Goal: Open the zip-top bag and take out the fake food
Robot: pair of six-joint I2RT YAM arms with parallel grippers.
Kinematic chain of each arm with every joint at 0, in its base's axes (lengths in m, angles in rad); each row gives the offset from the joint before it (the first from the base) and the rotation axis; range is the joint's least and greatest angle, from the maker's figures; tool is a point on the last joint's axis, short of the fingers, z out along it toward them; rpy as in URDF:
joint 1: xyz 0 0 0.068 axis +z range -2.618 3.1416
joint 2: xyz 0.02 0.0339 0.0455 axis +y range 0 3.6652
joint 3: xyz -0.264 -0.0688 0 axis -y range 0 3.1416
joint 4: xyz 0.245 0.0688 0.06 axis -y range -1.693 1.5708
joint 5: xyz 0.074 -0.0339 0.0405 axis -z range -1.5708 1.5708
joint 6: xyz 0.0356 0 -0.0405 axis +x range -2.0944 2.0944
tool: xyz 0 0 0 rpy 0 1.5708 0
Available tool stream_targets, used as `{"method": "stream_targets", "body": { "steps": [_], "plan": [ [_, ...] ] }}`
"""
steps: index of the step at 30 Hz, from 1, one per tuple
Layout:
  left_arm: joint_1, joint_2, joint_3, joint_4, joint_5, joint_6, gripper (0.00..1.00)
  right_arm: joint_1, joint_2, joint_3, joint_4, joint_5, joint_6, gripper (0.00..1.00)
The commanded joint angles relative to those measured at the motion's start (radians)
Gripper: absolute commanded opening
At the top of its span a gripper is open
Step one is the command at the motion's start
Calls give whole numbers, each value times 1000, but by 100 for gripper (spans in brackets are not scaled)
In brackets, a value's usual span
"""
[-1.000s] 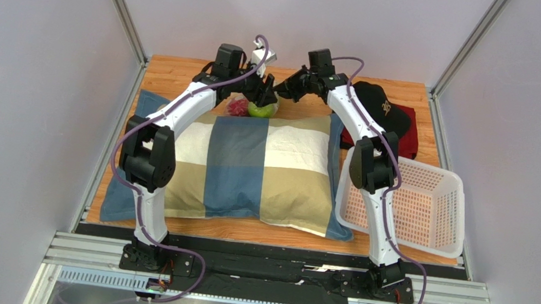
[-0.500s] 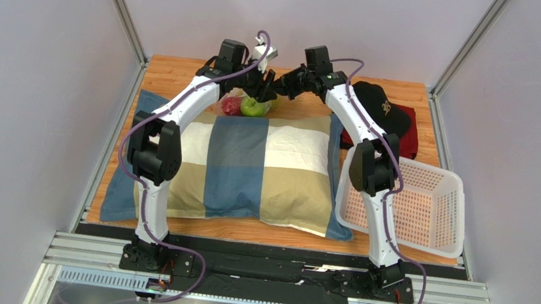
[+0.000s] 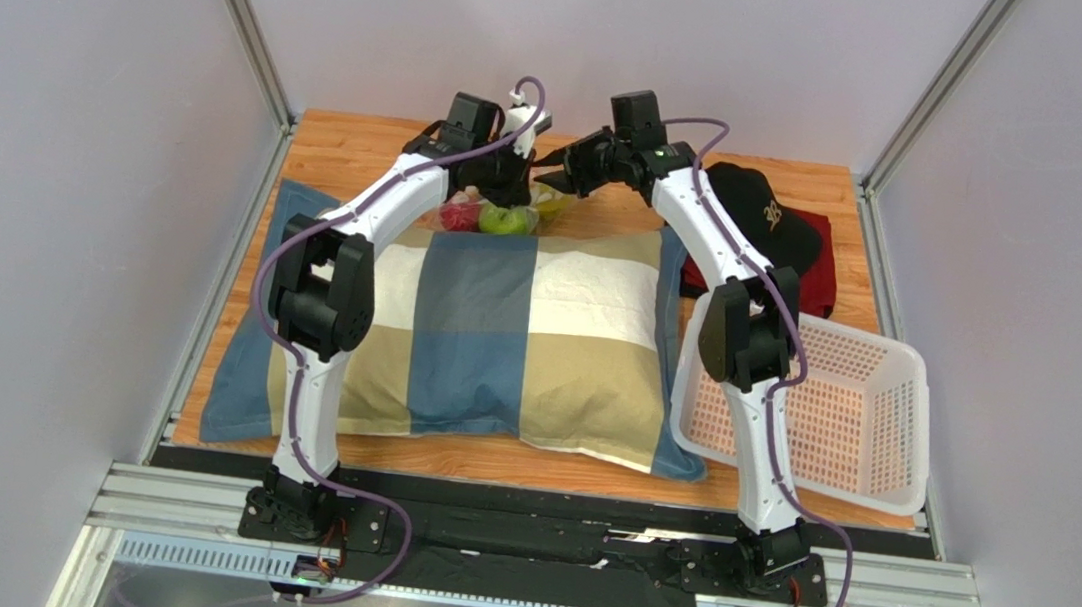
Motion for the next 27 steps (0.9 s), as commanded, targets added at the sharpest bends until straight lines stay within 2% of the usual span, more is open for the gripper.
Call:
{"method": "stream_targets", "body": {
  "steps": [1, 2, 4, 5, 10, 17, 22, 27],
  "plan": [
    [5, -41, 48, 15, -53, 11, 0, -29, -61, 6, 1, 9, -20, 40],
    [5, -49, 49, 16, -51, 20, 0, -45, -59, 9, -12, 26, -67, 61],
    [5, -80, 46, 30, -39, 31, 0, -62, -50, 9, -33, 39, -110, 75],
    [5, -89, 44, 41, -36, 32, 0, -79, -46, 4, -32, 43, -152, 81],
    [5, -118, 46, 44, -10, 37, 0, -118, -3, -2, 5, 59, -233, 95],
    [7, -138, 43, 58, 1, 20, 0, -142, 89, 17, 52, 71, -220, 97],
    [7, -137, 32, 79, 38, -18, 0, -138, 152, 56, 89, 75, -117, 96],
    [7, -127, 41, 99, 73, -31, 0, -122, 207, 98, 74, 131, -83, 94]
  ]
}}
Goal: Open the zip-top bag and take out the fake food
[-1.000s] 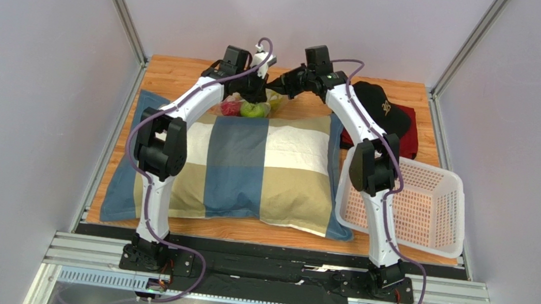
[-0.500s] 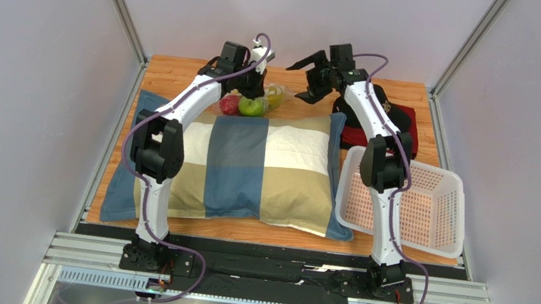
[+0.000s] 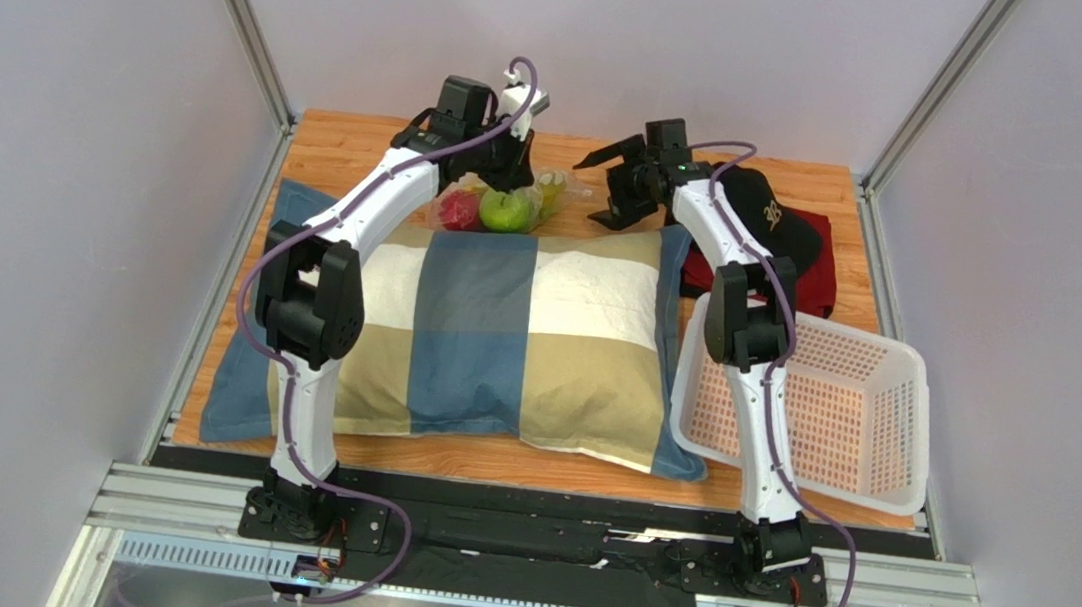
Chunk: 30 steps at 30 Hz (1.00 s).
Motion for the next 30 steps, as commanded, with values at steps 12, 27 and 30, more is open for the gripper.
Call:
{"method": "stream_targets", "body": {
  "steps": [12, 27, 30],
  "plan": [
    [3, -50, 46, 84, 142, -35, 0, 46, 127, 113, 175, 51, 183, 78],
    [132, -81, 22, 127, 457, -332, 44, 37, 87, 134, 632, 25, -269, 2],
    [152, -116, 18, 144, 404, -310, 48, 49, 62, 122, 736, -80, -437, 0]
  ]
}}
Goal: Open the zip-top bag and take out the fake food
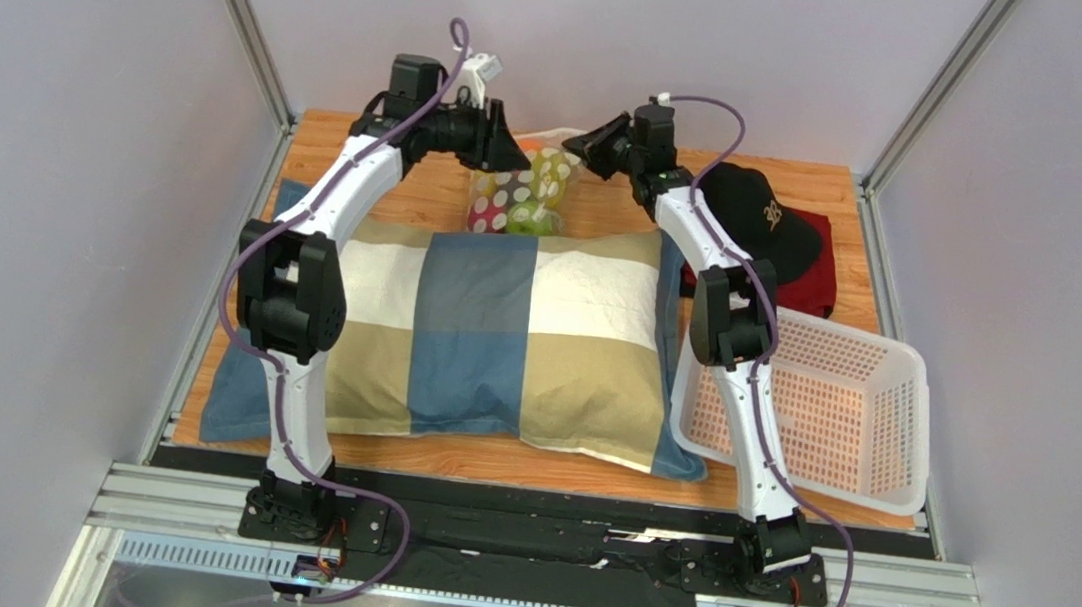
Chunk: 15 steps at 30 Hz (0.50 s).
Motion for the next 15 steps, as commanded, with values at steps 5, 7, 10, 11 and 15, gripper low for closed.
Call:
{"method": "stream_targets", "body": {
  "steps": [5, 7, 10, 11, 15],
  "plan": [
    [55, -92, 30, 154, 29, -25, 48, 29, -98, 55, 308, -323, -496, 0],
    [66, -60, 53, 166, 43, -22, 48, 27, -102, 76, 293, -404, -561, 0],
    [82, -20, 119, 162, 73, 5, 48, 29, -133, 64, 270, -496, -647, 0],
    [82, -14, 139, 159, 89, 54, 48, 29, -153, 41, 262, -509, -659, 0],
    [88, 32, 171, 160, 156, 188, 49, 27, -180, 3, 285, -593, -691, 0]
  ]
}}
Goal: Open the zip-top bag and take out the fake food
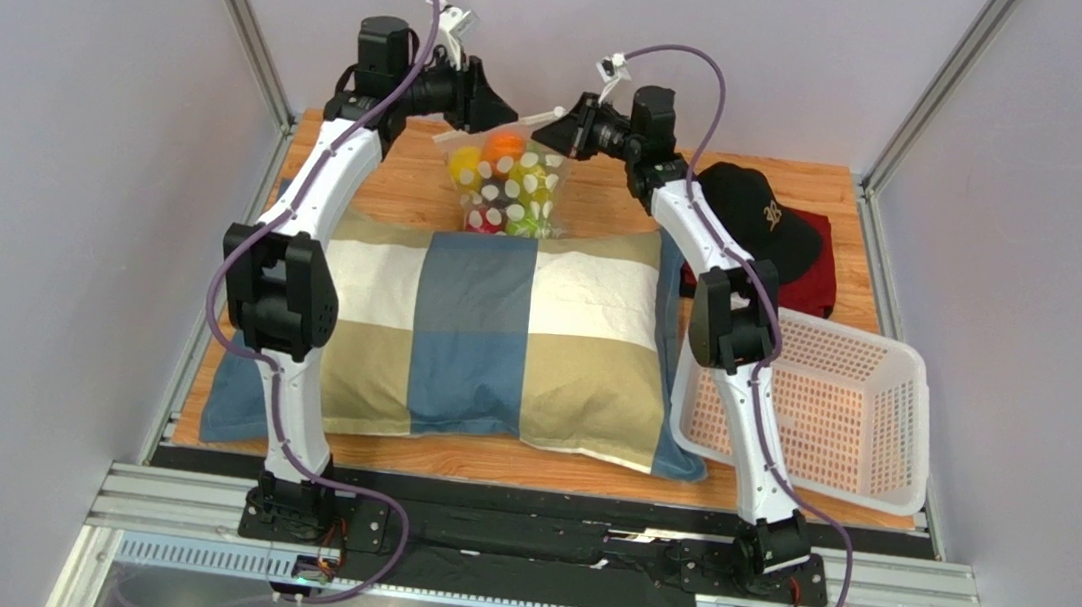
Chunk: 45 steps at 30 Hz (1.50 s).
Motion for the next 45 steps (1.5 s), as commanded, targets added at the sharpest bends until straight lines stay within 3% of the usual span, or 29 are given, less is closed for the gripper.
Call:
{"method": "stream_targets", "body": {
  "steps": [1, 4, 7, 10, 13, 18, 23, 24, 25, 26, 28, 29, 32, 40, 45],
  "plan": [
    [17, 65, 68, 45, 121, 156, 49, 5, -125, 6, 71, -192, -115, 0],
    [45, 142, 139, 33, 222, 191, 49, 3, -130, 11, 66, -253, -98, 0],
    [60, 200, 226, 94, 381, 71, 49, 5, -133, 16, 62, -306, -95, 0],
    [53, 204, 178, 272, 412, -17, 50, 5, -142, 11, 49, -335, -92, 0],
    [38, 196, 153, 291, 414, -18, 50, 5, -151, -10, 69, -347, -78, 0],
    [5, 187, 131, 225, 399, 41, 50, 5, -142, -7, 120, -366, -23, 0],
    [-16, 210, 168, 37, 334, 154, 49, 3, -133, 6, 146, -380, 10, 0],
    [-18, 207, 170, 23, 317, 156, 47, 5, -136, 5, 144, -383, 11, 0],
    [-19, 205, 170, 15, 273, 188, 27, 5, -136, 5, 138, -380, 11, 0],
    [-19, 202, 170, -7, 252, 197, 17, 3, -143, 2, 119, -373, 8, 1],
    [-19, 171, 153, -22, 174, 234, 0, 0, -151, 0, 91, -352, 20, 18],
    [-21, 155, 139, -25, 156, 249, 0, -4, -157, -19, 83, -344, 34, 35],
    [-21, 84, 70, -25, 90, 298, 0, -18, -191, -68, 92, -303, 76, 50],
    [-24, 9, -28, 25, 121, 246, 0, -14, -176, -32, 132, -347, 126, 47],
    [-25, -13, -50, 38, 136, 239, 0, -14, -128, 25, 143, -360, 178, 12]
  ]
}}
